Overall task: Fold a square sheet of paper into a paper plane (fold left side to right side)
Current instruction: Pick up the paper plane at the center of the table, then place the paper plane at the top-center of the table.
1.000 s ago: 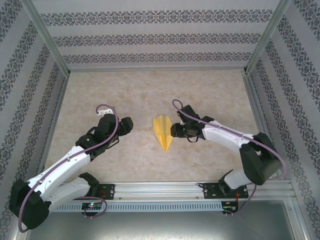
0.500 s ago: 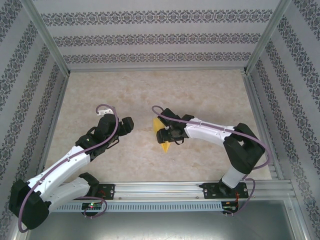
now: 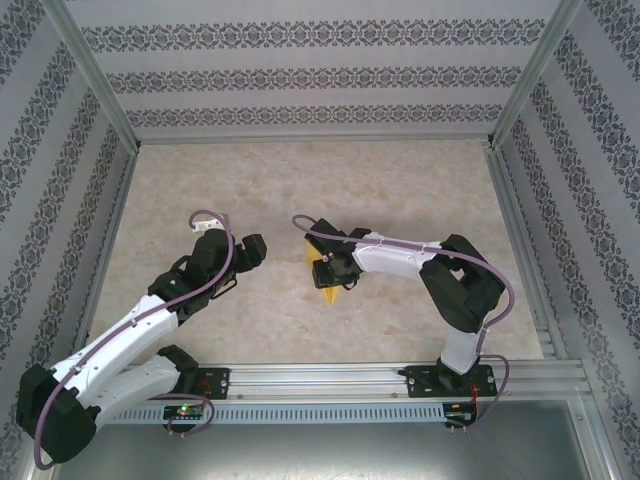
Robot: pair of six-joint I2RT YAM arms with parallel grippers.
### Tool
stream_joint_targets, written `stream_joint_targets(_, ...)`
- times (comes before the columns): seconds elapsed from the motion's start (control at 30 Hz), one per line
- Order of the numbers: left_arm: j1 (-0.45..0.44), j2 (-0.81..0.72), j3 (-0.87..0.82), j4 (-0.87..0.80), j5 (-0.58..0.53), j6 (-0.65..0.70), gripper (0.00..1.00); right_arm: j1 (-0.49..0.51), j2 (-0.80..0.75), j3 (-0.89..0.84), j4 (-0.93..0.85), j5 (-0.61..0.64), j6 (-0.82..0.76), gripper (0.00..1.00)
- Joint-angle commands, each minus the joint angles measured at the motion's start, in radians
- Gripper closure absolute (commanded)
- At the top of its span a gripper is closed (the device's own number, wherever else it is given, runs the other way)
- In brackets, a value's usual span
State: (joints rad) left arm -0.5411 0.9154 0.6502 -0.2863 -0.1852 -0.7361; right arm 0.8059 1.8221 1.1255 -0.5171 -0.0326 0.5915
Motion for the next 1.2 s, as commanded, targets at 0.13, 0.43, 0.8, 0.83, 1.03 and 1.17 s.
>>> stream_joint_targets(0.13, 0.010, -0.028, -0.009, -0.043, -0.016, 0.029, 0.16, 0.002, 0.044, 0.062, -0.046, 0.048, -0.009, 0.88)
stream_joint_targets(0.43, 0.010, -0.060, -0.007, -0.070, -0.019, 0.051, 0.16, -0.164, 0.101, 0.311, -0.168, 0.091, -0.113, 0.98)
stream_joint_targets(0.8, 0.009, -0.065, -0.009, -0.082, 0.000, 0.054, 0.16, -0.320, 0.433, 0.819, -0.377, 0.128, -0.176, 0.97)
stream_joint_targets(0.83, 0.010, -0.064, -0.009, -0.081, 0.001, 0.055, 0.16, -0.326, 0.464, 0.856, -0.398, 0.127, -0.180, 0.97)
stream_joint_targets(1.03, 0.010, -0.061, -0.005, -0.082, 0.000, 0.054, 0.16, -0.347, 0.570, 0.968, -0.449, 0.112, -0.195, 0.97)
stream_joint_targets(1.17, 0.010, -0.054, -0.001, -0.083, 0.002, 0.055, 0.16, -0.351, 0.595, 0.988, -0.460, 0.104, -0.197, 0.96)
